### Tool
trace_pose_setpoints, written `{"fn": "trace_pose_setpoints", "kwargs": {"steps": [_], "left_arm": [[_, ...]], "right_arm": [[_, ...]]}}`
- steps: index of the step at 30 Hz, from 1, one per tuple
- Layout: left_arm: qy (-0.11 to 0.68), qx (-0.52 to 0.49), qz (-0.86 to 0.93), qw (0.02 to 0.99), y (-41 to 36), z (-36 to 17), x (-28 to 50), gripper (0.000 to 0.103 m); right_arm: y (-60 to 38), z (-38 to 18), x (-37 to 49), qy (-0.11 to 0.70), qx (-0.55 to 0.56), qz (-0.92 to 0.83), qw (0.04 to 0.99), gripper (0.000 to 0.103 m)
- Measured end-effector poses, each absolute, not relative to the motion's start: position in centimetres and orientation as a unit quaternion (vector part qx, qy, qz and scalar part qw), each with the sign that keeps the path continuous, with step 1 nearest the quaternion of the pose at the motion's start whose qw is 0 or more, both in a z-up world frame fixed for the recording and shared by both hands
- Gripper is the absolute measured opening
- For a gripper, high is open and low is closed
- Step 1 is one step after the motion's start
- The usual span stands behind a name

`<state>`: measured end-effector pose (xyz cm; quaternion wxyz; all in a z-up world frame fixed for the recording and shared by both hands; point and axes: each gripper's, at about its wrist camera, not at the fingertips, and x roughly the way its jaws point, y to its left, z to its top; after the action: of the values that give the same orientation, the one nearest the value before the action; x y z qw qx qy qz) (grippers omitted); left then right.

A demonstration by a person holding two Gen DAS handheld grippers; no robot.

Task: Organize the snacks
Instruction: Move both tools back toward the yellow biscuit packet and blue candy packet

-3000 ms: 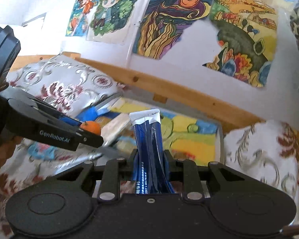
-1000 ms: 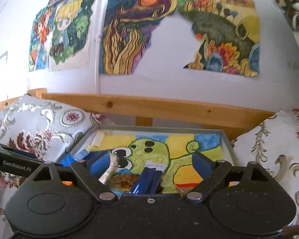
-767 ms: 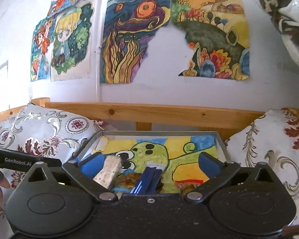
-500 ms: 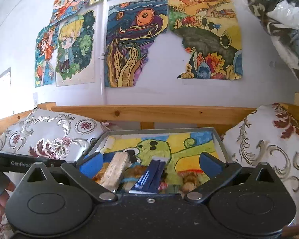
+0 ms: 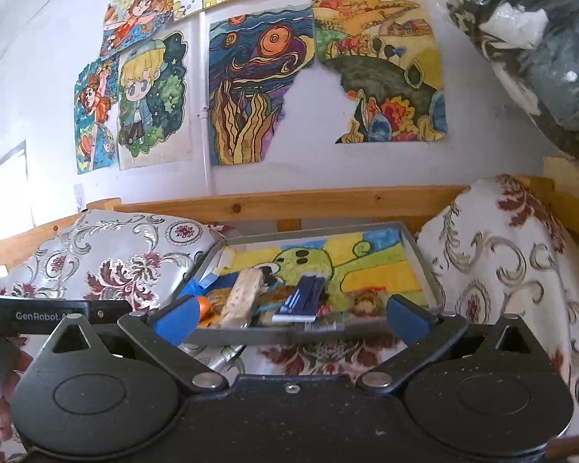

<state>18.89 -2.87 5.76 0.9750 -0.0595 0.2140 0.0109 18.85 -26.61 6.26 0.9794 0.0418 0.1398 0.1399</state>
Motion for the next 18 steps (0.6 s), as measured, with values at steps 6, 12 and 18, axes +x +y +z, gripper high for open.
{"fn": "trace_pose_setpoints", "kwargs": {"steps": [6, 12, 18], "left_arm": [[0.212, -0.064, 0.014, 0.975, -3.1, 4.9, 16.3, 0.102], [0.214, -0.071, 0.027, 0.974, -2.7, 3.3, 13.4, 0.102], [0.218, -0.053, 0.039, 0.974, -2.5, 1.6, 11.3, 0.102]], "right_arm": [[-26.6, 5.4, 16.2, 0.147, 0.037, 0.134, 0.979, 0.102], [-26.3, 3.8, 13.6, 0.161, 0.024, 0.137, 0.977, 0.102], [-26.2, 1.8, 11.9, 0.184, 0.019, 0.131, 0.974, 0.102]]}}
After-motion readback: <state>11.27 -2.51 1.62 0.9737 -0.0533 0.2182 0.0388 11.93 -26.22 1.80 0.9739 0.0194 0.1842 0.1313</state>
